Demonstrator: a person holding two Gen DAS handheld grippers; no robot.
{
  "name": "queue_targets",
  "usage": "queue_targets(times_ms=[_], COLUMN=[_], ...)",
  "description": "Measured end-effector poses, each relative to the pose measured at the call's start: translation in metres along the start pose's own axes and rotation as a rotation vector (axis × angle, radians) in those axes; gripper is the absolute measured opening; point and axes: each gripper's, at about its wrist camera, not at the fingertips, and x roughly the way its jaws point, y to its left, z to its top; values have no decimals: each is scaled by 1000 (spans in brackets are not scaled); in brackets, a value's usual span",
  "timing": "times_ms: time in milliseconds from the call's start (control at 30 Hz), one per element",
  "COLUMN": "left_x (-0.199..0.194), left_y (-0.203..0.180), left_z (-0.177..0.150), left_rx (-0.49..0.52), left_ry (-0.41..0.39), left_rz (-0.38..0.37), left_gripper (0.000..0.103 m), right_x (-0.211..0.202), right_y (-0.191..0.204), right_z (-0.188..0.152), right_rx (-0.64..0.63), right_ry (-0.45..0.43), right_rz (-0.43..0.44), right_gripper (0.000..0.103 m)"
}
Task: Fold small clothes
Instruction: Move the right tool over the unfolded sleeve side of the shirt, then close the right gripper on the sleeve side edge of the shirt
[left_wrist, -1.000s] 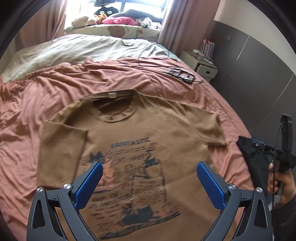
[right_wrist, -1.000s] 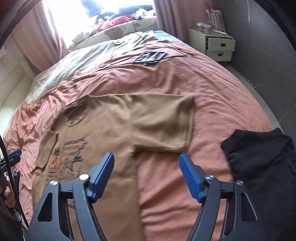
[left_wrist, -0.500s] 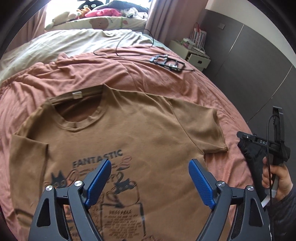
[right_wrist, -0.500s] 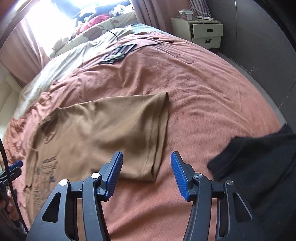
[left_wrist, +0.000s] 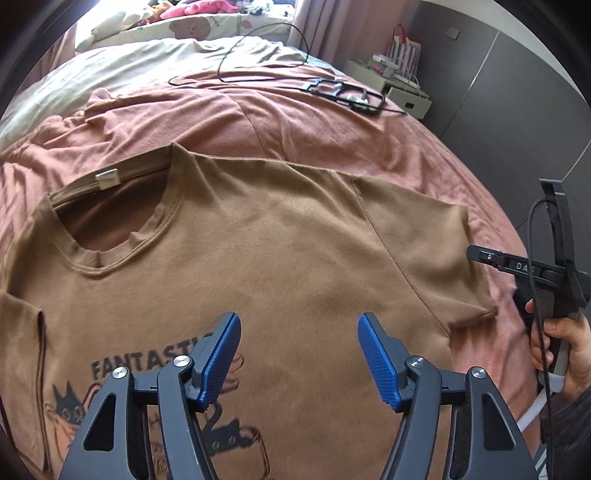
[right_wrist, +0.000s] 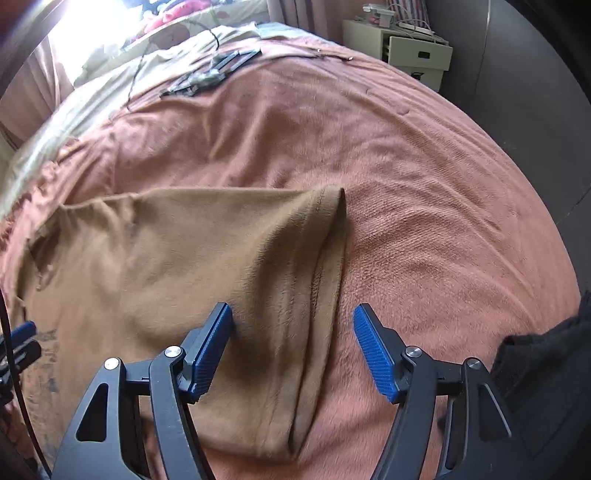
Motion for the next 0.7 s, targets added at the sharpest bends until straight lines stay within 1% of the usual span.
queue_targets(times_ms=[67,100,133,167,200,233,267,367,433,467,533,567,633,700], left_x=[8,11,13,15,17,20,22,26,28,29,31,33,36,39], left_y=[-4,-6,-8,-11,-13,-16,-18,-25,-30,-33,-38,-40,-43,-47], left_z=[1,2,3,3,4,5,5,5,5,5,6,6,6,6], left_rx=[13,20,26,32,38,45,47,57,59,60,62,63,60,59], left_ry=[11,15,16,15,15,17,19,23,23,22,25,29,41,51], left_rz=[0,-1,-2,-4,-4,-4,-4,-12,-19,-25,-34,-36,-48,-62], left_gripper=[67,66,66,66,66,66,66,65,62,61,54,51,40,33], right_x=[9,12,13,14,15,13,11,7,3,3,4,8,16,21], right_y=[0,-2,-5,-10,-18,-21,-26,-30,-33,-34,-36,-35,-36,-36], right_z=[2,2,2,2,3,3,3,5,6,7,7,8,10,10], right_rx=[-21,-25,-20,-6,21,36,57,78,105,123,137,142,145,149], right_ry=[10,4,0,0,1,0,1,-1,-6,-5,7,17,33,43], right_rz=[-40,-77,-104,-118,-102,-94,-87,-70,-11,47,113,128,138,146], right_gripper=[67,66,63,56,53,46,41,40,40,40,40,40,40,40])
